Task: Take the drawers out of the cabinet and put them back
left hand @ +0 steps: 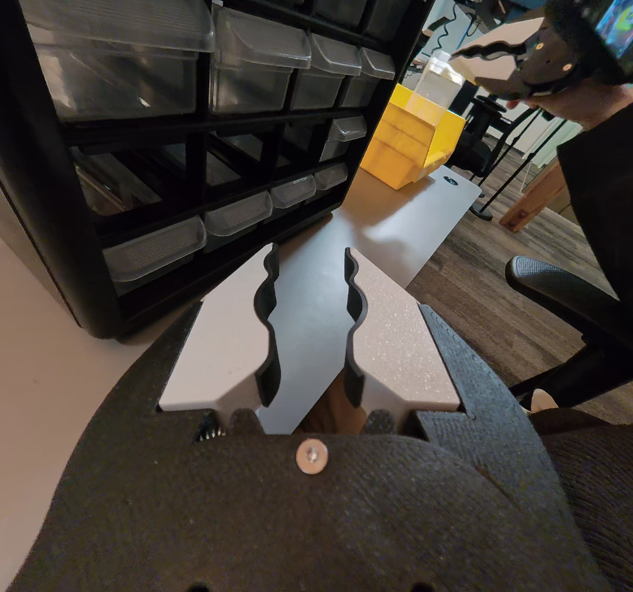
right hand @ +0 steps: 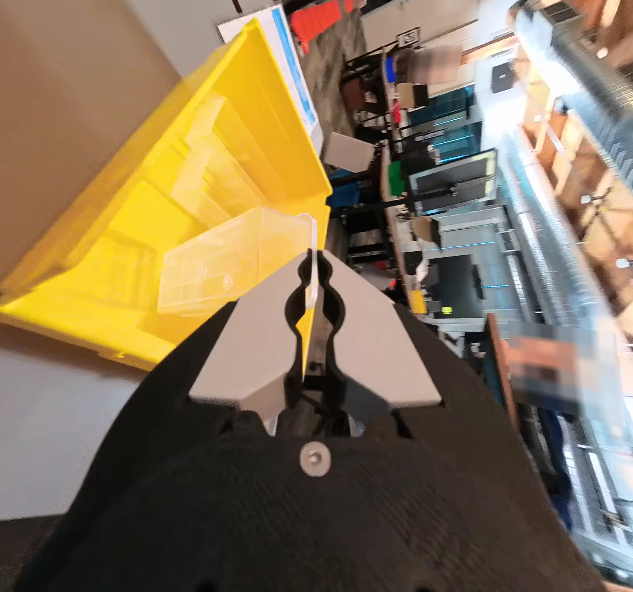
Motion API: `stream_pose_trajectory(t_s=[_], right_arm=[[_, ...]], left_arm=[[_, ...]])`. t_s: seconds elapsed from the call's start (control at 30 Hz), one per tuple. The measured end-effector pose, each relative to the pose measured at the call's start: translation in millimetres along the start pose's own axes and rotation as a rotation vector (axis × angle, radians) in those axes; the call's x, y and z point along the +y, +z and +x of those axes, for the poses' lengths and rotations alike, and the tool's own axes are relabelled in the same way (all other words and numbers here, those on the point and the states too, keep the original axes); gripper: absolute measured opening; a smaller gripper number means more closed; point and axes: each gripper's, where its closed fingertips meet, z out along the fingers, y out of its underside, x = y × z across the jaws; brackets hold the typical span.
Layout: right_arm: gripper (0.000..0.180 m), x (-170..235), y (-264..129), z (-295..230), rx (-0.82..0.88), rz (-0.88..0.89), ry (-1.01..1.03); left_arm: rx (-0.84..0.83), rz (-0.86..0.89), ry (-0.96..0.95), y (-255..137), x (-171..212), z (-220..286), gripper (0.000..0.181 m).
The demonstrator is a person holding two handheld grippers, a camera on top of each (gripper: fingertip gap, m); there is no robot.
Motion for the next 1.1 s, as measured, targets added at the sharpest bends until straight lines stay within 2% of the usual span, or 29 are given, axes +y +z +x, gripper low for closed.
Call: stream_pose_trajectory(t_s=[0.1, 0.23, 0.4, 0.63, 0.83, 1.0, 1.1], right_arm=[[0.001, 1, 8, -6, 0.032, 0.006, -0.043], [0.001, 0, 15, -15, 0.022, 0.039, -0.002], [0.004, -16, 1, -34, -0.216, 0.112, 0.198], [0.007, -22, -16, -54, -0.428, 0.111, 0.291], [0.008, 4, -3, -69, -0.419, -0.029, 0.179], [0.008, -2, 18, -81, -0.411, -0.001, 0.22], [0.0, -2, 31, -88, -0.394, 0.004, 0.245]], left_arm=[[0.001, -0.004, 0.006, 1, 1, 1, 0.036], [0.001, -0.009, 0.014, 1, 2, 2, 0.036], [0.004, -0.012, 0.007, 2, 3, 1, 0.036], [0.01, -0.013, 0.003, 2, 3, 2, 0.036], [0.01, -0.014, 0.0, 3, 3, 2, 0.036], [0.009, -0.016, 0.001, 3, 4, 2, 0.036], [0.008, -0.018, 0.0, 3, 4, 1, 0.036]])
